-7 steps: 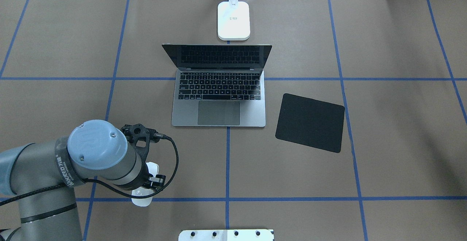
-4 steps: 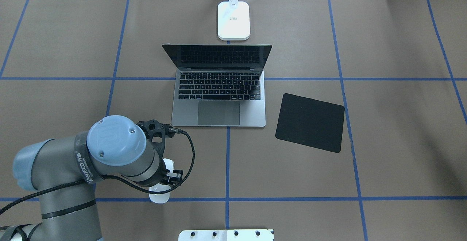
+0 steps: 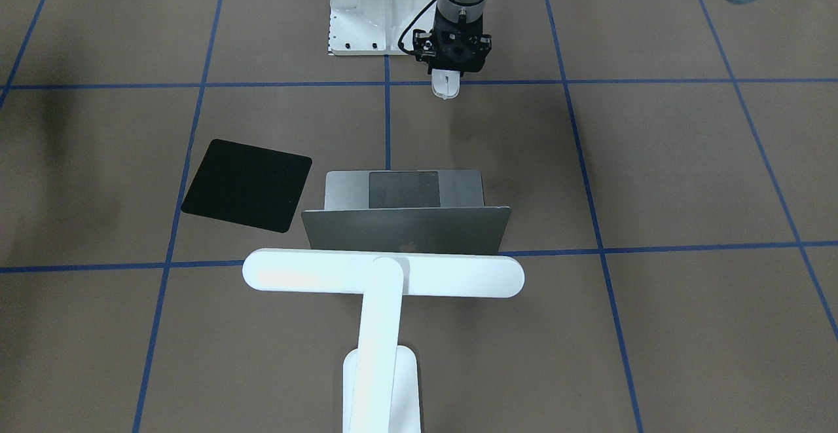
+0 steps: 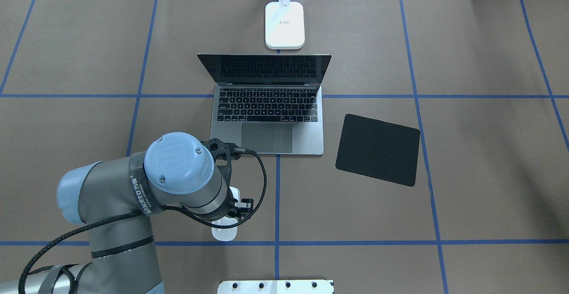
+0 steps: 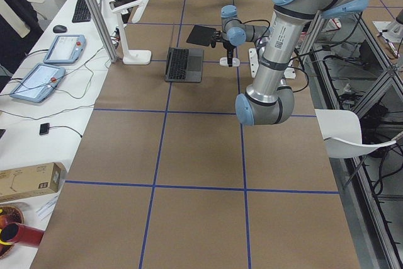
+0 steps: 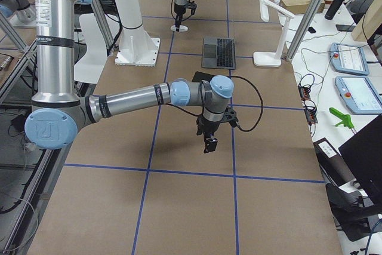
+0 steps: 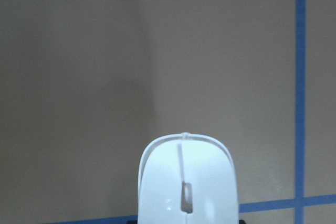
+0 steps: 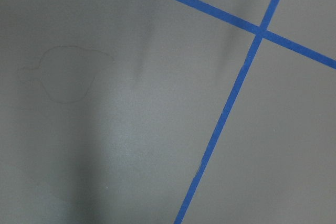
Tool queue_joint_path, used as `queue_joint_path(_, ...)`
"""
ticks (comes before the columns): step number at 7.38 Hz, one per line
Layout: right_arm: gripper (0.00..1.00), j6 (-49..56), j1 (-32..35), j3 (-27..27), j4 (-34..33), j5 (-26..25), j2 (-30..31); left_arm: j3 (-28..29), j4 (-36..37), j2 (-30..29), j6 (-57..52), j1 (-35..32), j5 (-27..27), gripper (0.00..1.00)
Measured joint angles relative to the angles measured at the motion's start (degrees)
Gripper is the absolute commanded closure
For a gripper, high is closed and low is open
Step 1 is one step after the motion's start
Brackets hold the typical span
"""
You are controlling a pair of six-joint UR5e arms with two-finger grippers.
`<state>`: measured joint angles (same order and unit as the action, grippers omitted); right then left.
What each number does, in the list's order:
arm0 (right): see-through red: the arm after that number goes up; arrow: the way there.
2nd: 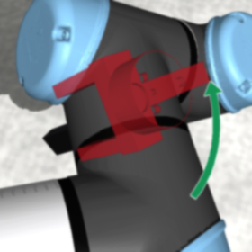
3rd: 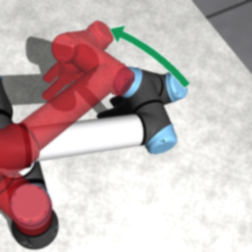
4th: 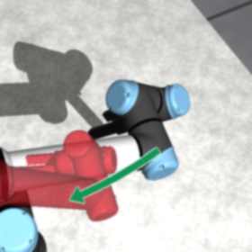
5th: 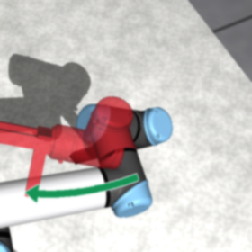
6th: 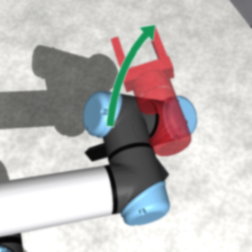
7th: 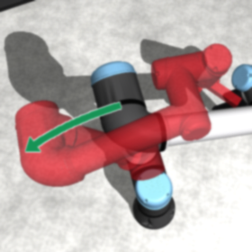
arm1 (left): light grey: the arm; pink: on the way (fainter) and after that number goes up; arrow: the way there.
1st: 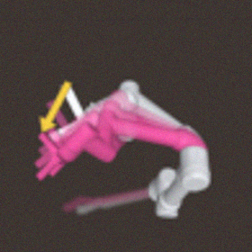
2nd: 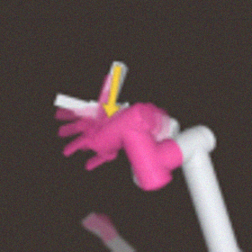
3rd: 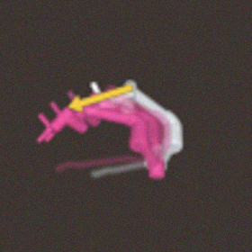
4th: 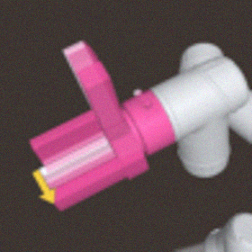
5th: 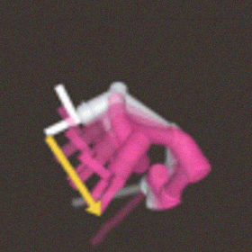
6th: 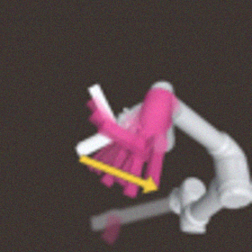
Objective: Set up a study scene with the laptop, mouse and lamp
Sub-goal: 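Lift the white mouse and carry it over the black mouse pad, left gripper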
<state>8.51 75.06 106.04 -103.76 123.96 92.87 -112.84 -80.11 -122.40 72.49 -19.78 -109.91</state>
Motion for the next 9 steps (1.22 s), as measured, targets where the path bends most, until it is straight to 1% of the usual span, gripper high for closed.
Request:
queue_joint_path(4,0.00,-0.34,-0.01,-0.09,0.05,-0.05,0.06,7.77,-2.16,-8.61,4.65,0.14,0.65,0.77)
queue_joint_path(7,0.00,-0.59,-0.08,-0.01,0.05,-0.19,0.04,16.86,-5.58,-17.07,7.71,0.21,1.83,0.77)
queue_joint_path(9,0.00,-0.36,-0.06,0.02,0.05,-0.23,0.21,21.33,-6.07,-22.25,9.12,0.25,2.14,0.77)
